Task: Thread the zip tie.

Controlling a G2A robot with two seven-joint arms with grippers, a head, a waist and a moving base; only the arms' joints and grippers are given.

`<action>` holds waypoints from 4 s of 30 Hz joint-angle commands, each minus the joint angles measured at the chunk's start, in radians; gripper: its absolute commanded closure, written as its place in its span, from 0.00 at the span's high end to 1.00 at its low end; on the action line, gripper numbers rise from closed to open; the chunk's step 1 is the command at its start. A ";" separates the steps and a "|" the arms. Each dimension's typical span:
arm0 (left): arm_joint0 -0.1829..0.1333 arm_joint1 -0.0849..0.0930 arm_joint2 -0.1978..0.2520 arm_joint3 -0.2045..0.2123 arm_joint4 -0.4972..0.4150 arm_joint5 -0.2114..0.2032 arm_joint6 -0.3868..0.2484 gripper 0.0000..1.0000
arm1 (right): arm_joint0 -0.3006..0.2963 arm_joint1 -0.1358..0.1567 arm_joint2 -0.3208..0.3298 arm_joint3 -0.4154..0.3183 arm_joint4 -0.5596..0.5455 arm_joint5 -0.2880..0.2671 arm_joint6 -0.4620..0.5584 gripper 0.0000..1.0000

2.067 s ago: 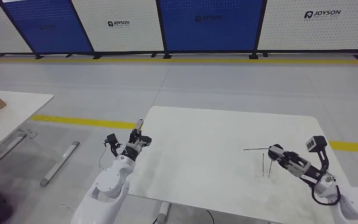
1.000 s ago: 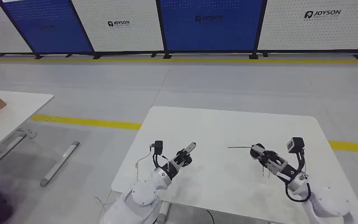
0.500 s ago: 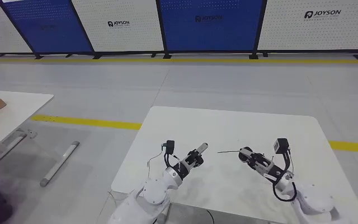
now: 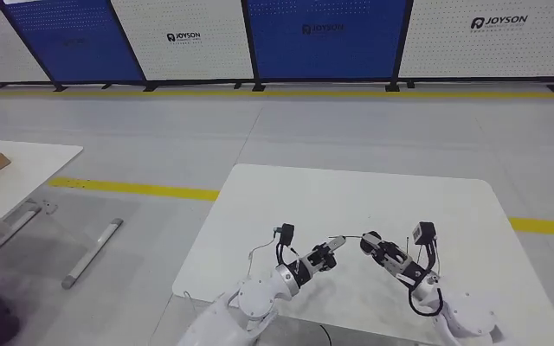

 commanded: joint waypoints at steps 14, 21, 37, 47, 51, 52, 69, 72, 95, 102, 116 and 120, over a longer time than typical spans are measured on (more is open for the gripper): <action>-0.013 -0.009 0.014 0.012 -0.045 -0.004 0.029 1.00 | -0.011 -0.007 -0.006 -0.010 0.033 -0.020 -0.005 0.00; -0.046 -0.026 0.043 0.048 -0.082 -0.020 0.092 1.00 | -0.014 -0.011 -0.015 -0.011 0.020 -0.015 0.000 0.00; -0.061 -0.034 0.063 0.069 -0.073 -0.054 0.102 1.00 | -0.014 -0.011 -0.015 -0.011 0.020 -0.015 0.000 0.00; -0.061 -0.035 0.051 0.080 -0.079 -0.073 0.096 0.50 | -0.014 -0.011 -0.015 -0.011 0.020 -0.015 0.000 0.00; -0.060 -0.037 0.051 0.079 -0.076 -0.070 0.095 0.21 | -0.014 -0.011 -0.015 -0.011 0.020 -0.015 0.000 0.00; -0.059 -0.037 0.052 0.078 -0.073 -0.070 0.093 0.14 | -0.014 -0.011 -0.015 -0.011 0.020 -0.015 0.000 0.00; -0.045 -0.035 0.044 0.066 -0.039 -0.072 0.079 0.00 | -0.014 -0.011 -0.015 -0.011 0.020 -0.015 0.000 0.00; -0.041 -0.035 0.043 0.061 -0.037 -0.074 0.078 0.00 | -0.014 -0.011 -0.015 -0.011 0.020 -0.015 0.000 0.00; 0.125 0.032 -0.167 -0.056 0.036 -0.073 -0.120 0.00 | -0.156 0.011 0.185 -0.095 0.143 -0.042 0.052 1.00; 0.125 0.032 -0.167 -0.056 0.022 -0.075 -0.127 0.00 | -0.156 0.011 0.185 -0.095 0.143 -0.042 0.052 1.00; 0.183 0.046 -0.213 -0.269 -0.005 -0.250 -0.146 0.00 | -0.156 0.011 0.185 -0.095 0.143 -0.042 0.052 1.00; 0.232 0.050 -0.265 -0.411 -0.065 -0.250 -0.136 0.00 | -0.156 0.011 0.185 -0.095 0.143 -0.042 0.052 1.00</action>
